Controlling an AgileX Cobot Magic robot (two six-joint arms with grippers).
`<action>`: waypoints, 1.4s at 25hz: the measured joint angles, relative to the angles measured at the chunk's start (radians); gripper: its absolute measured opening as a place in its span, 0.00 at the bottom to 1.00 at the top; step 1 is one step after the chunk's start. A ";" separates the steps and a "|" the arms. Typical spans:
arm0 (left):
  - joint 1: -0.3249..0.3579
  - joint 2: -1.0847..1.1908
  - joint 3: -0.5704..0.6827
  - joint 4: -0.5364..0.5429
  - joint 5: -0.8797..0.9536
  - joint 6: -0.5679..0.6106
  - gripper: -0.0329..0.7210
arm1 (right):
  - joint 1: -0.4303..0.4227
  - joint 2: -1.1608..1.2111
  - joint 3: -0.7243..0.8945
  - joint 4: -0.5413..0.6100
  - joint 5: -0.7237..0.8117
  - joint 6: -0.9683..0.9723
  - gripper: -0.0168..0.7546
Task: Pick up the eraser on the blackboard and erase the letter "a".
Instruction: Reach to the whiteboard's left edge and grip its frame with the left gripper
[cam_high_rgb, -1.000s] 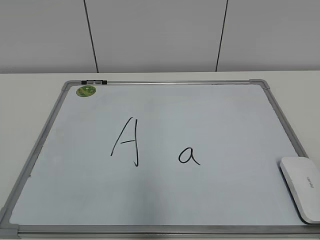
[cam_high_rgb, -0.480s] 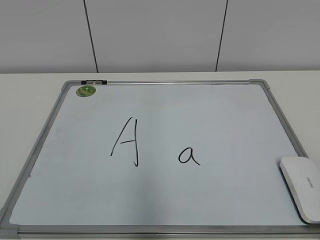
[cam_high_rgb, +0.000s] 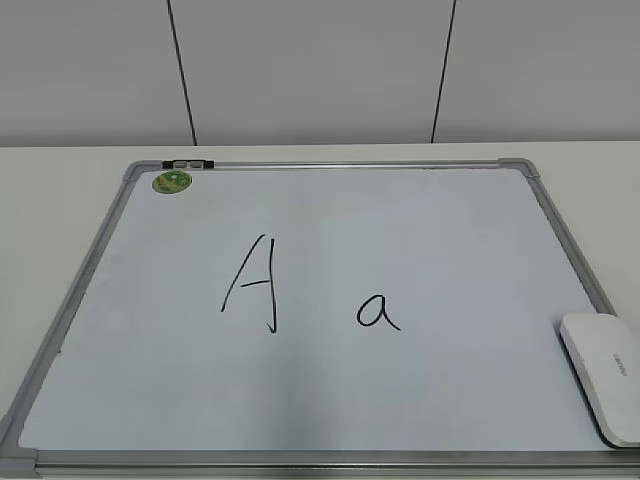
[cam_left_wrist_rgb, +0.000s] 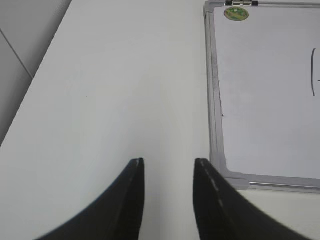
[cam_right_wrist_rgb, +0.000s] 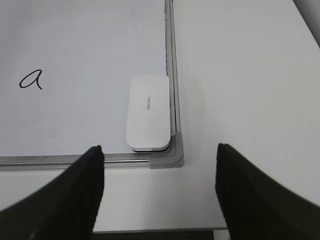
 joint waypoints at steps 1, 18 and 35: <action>0.000 0.042 -0.008 0.007 -0.014 0.000 0.36 | 0.000 0.000 0.000 0.000 0.000 0.000 0.69; 0.000 0.791 -0.148 -0.059 -0.286 0.000 0.36 | 0.000 0.000 0.000 0.000 0.000 0.000 0.69; -0.075 1.507 -0.658 -0.133 -0.127 0.031 0.36 | 0.000 0.000 0.000 0.000 0.000 0.000 0.69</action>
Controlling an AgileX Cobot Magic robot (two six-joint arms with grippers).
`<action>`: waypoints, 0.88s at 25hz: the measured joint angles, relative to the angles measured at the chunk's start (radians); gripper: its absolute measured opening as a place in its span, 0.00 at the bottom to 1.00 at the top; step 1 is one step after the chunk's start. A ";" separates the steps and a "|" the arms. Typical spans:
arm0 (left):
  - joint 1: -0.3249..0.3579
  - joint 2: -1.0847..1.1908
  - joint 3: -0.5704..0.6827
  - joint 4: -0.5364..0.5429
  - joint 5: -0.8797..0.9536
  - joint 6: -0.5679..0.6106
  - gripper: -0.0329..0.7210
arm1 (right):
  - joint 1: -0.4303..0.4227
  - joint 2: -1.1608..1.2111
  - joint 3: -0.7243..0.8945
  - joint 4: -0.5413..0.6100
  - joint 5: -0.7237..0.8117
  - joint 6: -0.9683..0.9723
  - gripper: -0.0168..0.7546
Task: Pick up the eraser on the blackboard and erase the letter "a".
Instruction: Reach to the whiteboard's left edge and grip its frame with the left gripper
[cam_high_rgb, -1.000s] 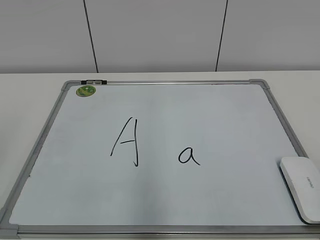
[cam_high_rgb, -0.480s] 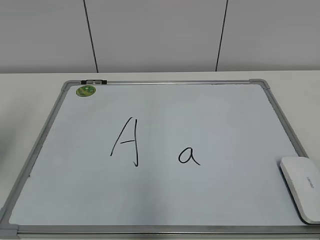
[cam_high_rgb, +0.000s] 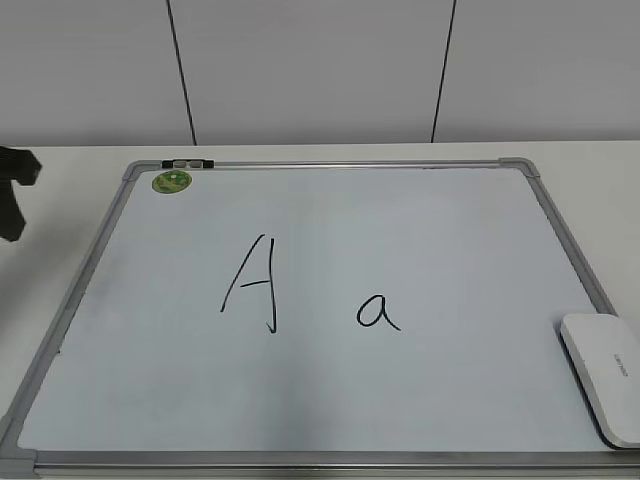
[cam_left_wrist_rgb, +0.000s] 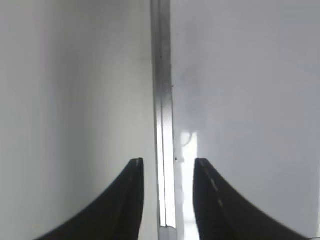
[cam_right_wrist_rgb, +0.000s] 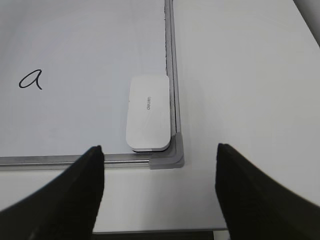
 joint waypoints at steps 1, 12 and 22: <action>-0.011 0.021 -0.021 0.004 0.007 0.000 0.36 | 0.000 0.000 0.000 0.000 0.000 0.000 0.69; -0.033 0.168 -0.128 0.011 0.032 0.002 0.36 | 0.000 0.000 0.000 0.000 0.000 0.000 0.69; -0.033 0.300 -0.177 0.034 0.022 0.004 0.36 | 0.000 0.000 0.000 0.000 0.000 0.000 0.69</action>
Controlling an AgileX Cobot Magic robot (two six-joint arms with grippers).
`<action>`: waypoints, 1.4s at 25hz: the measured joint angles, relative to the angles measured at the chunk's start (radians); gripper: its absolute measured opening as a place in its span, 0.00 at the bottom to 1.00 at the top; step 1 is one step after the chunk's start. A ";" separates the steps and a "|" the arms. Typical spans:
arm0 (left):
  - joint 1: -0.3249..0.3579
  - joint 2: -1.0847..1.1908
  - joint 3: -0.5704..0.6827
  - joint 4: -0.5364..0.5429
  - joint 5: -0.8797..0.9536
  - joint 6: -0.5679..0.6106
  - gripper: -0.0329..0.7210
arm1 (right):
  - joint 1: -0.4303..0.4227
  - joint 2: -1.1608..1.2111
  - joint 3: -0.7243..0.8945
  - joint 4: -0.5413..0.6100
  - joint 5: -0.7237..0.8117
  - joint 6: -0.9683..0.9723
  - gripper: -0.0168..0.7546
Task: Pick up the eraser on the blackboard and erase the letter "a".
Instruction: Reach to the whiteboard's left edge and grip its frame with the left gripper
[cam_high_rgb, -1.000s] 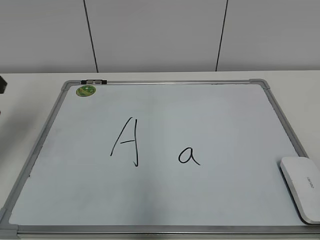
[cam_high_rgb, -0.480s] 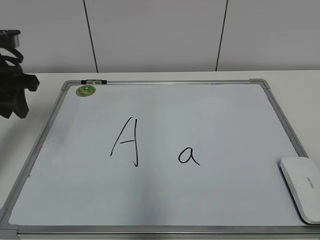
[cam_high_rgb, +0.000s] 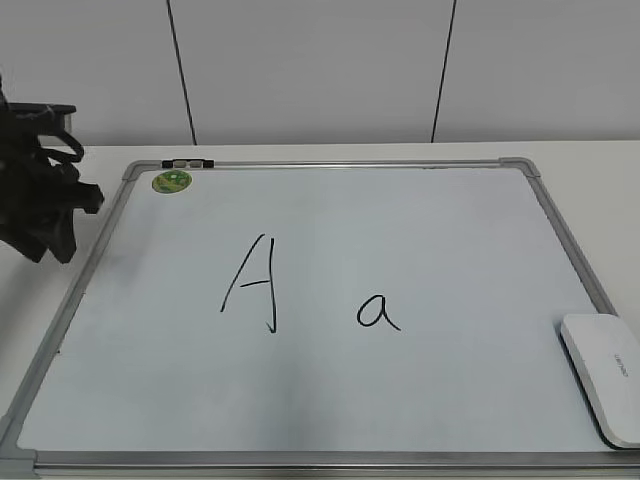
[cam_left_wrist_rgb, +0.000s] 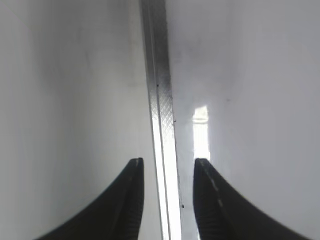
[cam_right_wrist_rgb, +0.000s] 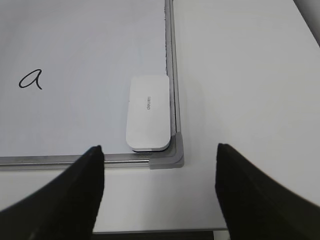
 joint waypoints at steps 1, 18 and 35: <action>0.000 0.014 0.000 0.002 -0.005 0.000 0.37 | 0.000 0.000 0.000 0.000 0.000 0.000 0.69; 0.059 0.119 -0.010 -0.006 -0.087 -0.006 0.36 | 0.000 0.000 0.000 0.000 0.000 0.000 0.69; 0.059 0.222 -0.065 -0.046 -0.078 0.005 0.36 | 0.000 0.000 0.000 0.000 0.000 0.000 0.69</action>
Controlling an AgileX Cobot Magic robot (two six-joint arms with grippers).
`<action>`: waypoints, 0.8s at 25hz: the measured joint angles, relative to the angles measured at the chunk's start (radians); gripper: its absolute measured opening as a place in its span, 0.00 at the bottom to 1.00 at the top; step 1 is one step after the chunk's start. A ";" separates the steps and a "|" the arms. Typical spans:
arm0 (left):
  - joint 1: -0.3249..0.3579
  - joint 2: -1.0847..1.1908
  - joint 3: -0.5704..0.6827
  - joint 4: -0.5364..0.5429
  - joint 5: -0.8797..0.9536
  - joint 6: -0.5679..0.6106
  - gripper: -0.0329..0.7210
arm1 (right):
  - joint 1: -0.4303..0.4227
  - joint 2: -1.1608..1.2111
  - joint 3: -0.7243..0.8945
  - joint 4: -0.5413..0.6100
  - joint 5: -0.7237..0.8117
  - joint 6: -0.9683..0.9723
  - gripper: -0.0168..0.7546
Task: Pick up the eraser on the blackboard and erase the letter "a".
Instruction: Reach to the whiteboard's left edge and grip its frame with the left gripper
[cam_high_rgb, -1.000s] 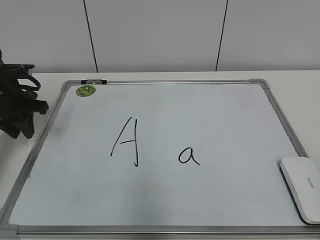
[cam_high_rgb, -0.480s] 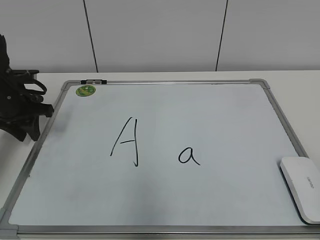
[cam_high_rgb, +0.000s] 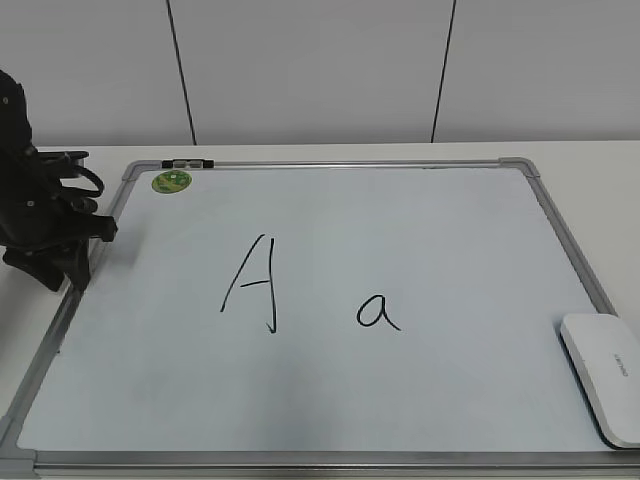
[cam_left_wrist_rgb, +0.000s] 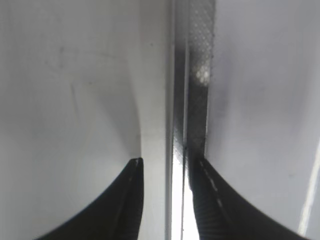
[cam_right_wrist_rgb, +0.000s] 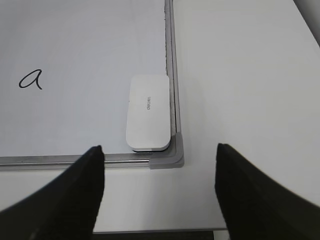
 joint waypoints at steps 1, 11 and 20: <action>0.000 0.002 -0.002 0.000 0.000 0.000 0.36 | 0.000 0.000 0.000 0.000 0.000 0.000 0.69; 0.000 0.009 -0.008 -0.011 0.008 0.000 0.23 | 0.000 0.000 0.000 0.000 0.000 0.000 0.69; 0.000 0.010 -0.010 -0.022 0.008 0.001 0.12 | 0.000 0.000 0.000 0.003 0.000 0.000 0.69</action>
